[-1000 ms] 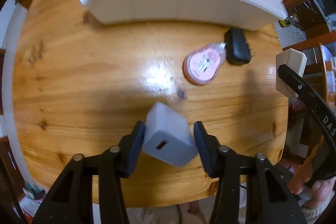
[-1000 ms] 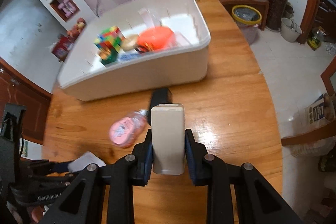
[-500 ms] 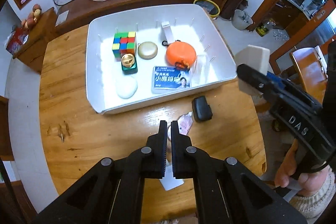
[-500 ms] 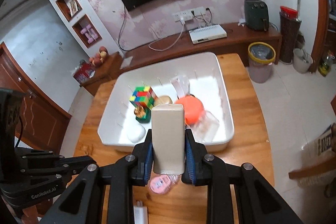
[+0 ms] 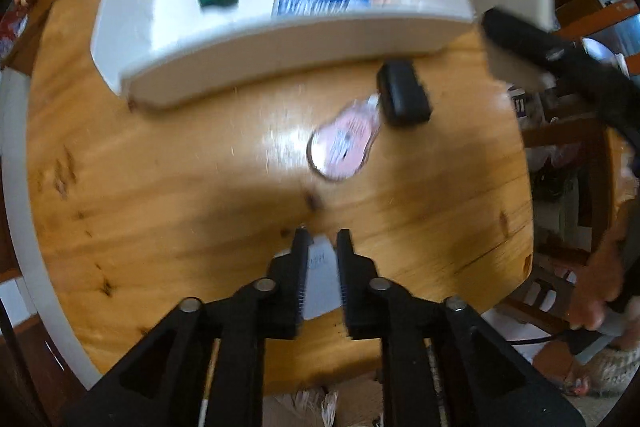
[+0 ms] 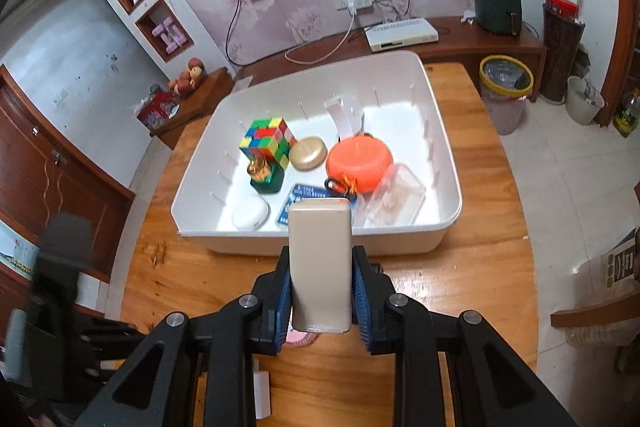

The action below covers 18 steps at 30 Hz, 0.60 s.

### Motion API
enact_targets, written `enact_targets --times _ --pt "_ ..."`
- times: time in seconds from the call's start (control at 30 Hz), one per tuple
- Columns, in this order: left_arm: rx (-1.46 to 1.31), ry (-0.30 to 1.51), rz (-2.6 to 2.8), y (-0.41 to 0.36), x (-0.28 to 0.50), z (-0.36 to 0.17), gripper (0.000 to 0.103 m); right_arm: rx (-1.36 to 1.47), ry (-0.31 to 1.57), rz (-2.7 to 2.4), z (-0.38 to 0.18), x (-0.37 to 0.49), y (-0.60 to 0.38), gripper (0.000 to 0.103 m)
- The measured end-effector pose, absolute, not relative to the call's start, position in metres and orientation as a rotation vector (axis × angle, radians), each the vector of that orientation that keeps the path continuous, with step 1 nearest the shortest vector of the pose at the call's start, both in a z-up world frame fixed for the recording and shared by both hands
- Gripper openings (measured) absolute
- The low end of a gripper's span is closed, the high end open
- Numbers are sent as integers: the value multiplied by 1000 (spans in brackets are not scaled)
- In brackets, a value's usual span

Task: Organize rigid objects
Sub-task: 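Lift the beige power bank toward the bin with the right tool while the left tool reaches for the charger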

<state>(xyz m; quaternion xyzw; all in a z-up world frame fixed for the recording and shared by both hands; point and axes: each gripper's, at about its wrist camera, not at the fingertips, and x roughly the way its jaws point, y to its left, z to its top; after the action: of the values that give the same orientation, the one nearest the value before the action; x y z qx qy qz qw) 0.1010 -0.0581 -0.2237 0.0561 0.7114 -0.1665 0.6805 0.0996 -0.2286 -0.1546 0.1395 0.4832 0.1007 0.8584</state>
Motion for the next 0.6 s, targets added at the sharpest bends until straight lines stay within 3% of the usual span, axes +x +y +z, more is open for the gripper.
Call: enact_targets --times 0.03,0.1,0.13,0.17,0.6 --pt "107 1617 -369 -56 99 -231 20 292 1019 213 -157 97 -228 27" --pt "70 1645 -349 -52 97 -241 38 294 1031 216 -160 94 -228 27" --pt "55 1649 -332 -50 96 -244 61 295 1036 217 -162 93 -228 27" --pt "43 1650 -320 -49 95 -246 75 295 1042 217 -163 92 -227 27" --pt "-53 1800 -123 -43 82 -302 74 301 1062 222 -167 79 -223 27"
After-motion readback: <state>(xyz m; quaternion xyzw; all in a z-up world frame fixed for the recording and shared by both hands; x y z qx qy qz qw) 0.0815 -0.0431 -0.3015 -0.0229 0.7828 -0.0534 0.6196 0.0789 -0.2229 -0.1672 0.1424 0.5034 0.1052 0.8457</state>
